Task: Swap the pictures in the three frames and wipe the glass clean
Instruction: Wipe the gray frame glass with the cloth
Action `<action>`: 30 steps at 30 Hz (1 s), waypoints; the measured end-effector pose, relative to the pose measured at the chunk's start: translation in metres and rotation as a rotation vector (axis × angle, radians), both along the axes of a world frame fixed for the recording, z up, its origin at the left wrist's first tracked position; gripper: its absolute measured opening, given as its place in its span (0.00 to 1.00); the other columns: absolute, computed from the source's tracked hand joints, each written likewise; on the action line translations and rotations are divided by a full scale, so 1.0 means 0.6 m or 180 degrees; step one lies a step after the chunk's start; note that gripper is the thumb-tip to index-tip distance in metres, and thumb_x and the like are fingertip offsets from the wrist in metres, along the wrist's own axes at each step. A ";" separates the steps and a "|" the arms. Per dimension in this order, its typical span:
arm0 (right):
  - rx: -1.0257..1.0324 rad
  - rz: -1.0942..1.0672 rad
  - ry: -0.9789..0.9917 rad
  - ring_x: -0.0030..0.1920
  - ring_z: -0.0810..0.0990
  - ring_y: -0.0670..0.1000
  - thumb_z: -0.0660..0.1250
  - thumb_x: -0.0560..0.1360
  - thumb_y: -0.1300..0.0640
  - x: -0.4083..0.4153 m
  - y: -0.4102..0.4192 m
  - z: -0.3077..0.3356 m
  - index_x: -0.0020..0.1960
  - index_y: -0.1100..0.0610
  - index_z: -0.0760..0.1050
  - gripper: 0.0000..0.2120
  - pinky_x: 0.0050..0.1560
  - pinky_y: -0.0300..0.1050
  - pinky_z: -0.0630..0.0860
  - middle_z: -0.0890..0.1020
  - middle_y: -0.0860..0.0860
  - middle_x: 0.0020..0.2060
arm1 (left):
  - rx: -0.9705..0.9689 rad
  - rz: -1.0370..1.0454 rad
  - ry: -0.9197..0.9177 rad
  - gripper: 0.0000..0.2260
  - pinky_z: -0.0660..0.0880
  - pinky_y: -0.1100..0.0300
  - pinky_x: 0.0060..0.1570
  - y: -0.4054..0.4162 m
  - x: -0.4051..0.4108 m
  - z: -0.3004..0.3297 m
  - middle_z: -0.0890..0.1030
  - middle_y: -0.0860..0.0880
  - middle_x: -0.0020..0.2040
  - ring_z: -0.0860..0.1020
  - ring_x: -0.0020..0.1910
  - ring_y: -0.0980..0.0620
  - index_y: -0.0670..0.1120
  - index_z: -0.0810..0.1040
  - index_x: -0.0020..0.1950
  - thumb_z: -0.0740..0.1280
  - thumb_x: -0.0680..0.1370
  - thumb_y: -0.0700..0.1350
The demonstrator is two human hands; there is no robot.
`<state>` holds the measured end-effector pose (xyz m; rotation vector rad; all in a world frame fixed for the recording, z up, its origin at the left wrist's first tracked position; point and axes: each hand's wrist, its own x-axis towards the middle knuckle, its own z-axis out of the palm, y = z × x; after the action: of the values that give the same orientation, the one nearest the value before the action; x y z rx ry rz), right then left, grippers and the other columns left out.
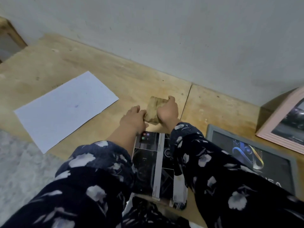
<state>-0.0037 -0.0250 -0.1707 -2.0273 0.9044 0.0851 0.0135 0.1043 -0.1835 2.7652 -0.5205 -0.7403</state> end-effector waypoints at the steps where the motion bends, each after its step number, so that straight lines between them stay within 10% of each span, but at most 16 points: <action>1: 0.0150 -0.0144 0.0002 0.55 0.79 0.58 0.61 0.74 0.63 0.005 0.002 -0.003 0.76 0.55 0.52 0.33 0.45 0.48 0.76 0.75 0.57 0.62 | -0.0010 -0.0010 -0.0011 0.29 0.58 0.47 0.72 0.000 -0.002 -0.003 0.51 0.48 0.78 0.54 0.76 0.46 0.52 0.59 0.77 0.65 0.78 0.52; 6: 0.0381 -0.0383 0.0166 0.55 0.78 0.59 0.66 0.73 0.60 0.018 0.017 0.001 0.67 0.61 0.65 0.24 0.45 0.46 0.75 0.77 0.57 0.58 | 0.0010 -0.0055 -0.0096 0.27 0.56 0.45 0.73 0.005 -0.003 -0.010 0.49 0.49 0.79 0.50 0.77 0.46 0.52 0.57 0.77 0.63 0.80 0.53; 9: 0.0297 -0.0128 0.0127 0.42 0.78 0.57 0.66 0.71 0.60 0.010 0.025 0.009 0.40 0.57 0.74 0.02 0.35 0.43 0.70 0.78 0.53 0.37 | 0.0046 -0.0049 -0.0067 0.26 0.56 0.45 0.73 0.004 -0.002 -0.008 0.48 0.49 0.79 0.49 0.77 0.46 0.52 0.57 0.77 0.63 0.80 0.52; 11: 0.0303 -0.0106 -0.0094 0.36 0.75 0.55 0.65 0.70 0.60 0.002 0.025 0.012 0.32 0.55 0.68 0.10 0.30 0.42 0.66 0.73 0.51 0.30 | 0.0090 -0.0024 -0.0027 0.26 0.55 0.44 0.73 0.002 -0.004 -0.008 0.47 0.49 0.79 0.48 0.78 0.47 0.52 0.57 0.77 0.62 0.81 0.51; 14: 0.0319 -0.0273 -0.0396 0.40 0.75 0.54 0.61 0.73 0.58 -0.018 0.017 0.031 0.43 0.56 0.72 0.02 0.32 0.43 0.66 0.76 0.51 0.39 | 0.0201 -0.0001 -0.0010 0.26 0.53 0.41 0.73 -0.002 -0.006 -0.009 0.45 0.49 0.79 0.43 0.78 0.47 0.51 0.55 0.77 0.61 0.81 0.49; 20: 0.0317 -0.0503 -0.0454 0.58 0.75 0.57 0.55 0.78 0.65 -0.089 -0.066 0.079 0.73 0.58 0.62 0.23 0.51 0.43 0.72 0.72 0.55 0.66 | 0.0243 0.0169 0.0144 0.33 0.52 0.42 0.74 -0.030 -0.024 -0.004 0.42 0.46 0.79 0.43 0.78 0.45 0.44 0.50 0.78 0.63 0.77 0.44; 24: -0.0246 -0.0512 -0.0436 0.65 0.73 0.57 0.57 0.76 0.65 -0.150 -0.139 0.103 0.72 0.56 0.67 0.24 0.61 0.44 0.71 0.72 0.54 0.68 | 0.0077 -0.0326 -0.0419 0.28 0.48 0.37 0.73 -0.067 -0.076 0.008 0.47 0.46 0.79 0.45 0.78 0.46 0.44 0.54 0.77 0.56 0.81 0.54; 30: -0.1448 -0.0007 -0.0136 0.50 0.80 0.58 0.61 0.72 0.65 -0.220 -0.202 0.128 0.53 0.53 0.81 0.15 0.43 0.42 0.70 0.83 0.55 0.48 | -0.0516 -0.1277 -0.0318 0.51 0.34 0.36 0.71 -0.127 -0.212 0.014 0.39 0.52 0.79 0.36 0.77 0.53 0.47 0.44 0.80 0.51 0.68 0.78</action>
<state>-0.1360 -0.1461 -0.0942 -2.4346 0.9624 -0.1806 -0.1138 0.0282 -0.1752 2.5825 -1.1250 -0.6057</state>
